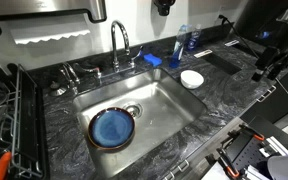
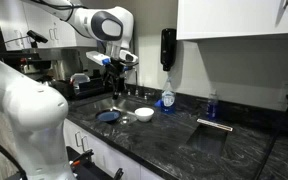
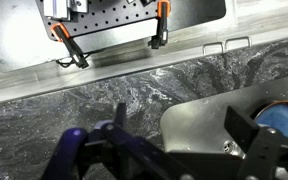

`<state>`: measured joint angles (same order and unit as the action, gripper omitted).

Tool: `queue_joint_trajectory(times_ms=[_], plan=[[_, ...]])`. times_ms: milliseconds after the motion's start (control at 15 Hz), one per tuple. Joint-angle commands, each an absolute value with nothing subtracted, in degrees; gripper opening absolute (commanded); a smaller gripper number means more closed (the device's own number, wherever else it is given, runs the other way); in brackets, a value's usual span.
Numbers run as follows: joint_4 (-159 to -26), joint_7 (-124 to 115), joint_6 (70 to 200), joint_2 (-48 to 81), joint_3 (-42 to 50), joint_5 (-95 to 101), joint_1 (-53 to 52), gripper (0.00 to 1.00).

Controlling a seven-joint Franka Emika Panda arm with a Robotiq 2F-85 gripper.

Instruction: Put the white bowl in the sink

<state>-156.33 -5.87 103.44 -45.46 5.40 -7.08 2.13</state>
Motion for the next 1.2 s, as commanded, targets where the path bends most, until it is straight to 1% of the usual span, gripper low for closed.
queue_joint_trajectory(times_ms=[0,133,267,533,867,1133], plan=[[-156.23,-5.19,103.25,-45.35,4.44,-7.72,3.25,1.00],[-156.23,-5.19,103.25,-45.35,4.44,-7.72,3.25,1.00],[-156.53,-4.89,105.99,-44.42,3.68,-7.20,2.96,1.00],[-155.98,-5.02,118.54,-39.57,1.71,-6.39,2.60,1.00],[-151.79,-4.46,133.84,-26.96,1.27,-5.52,2.21,1.00],[-145.27,-4.29,139.31,-16.37,1.41,-4.78,2.15,1.00]])
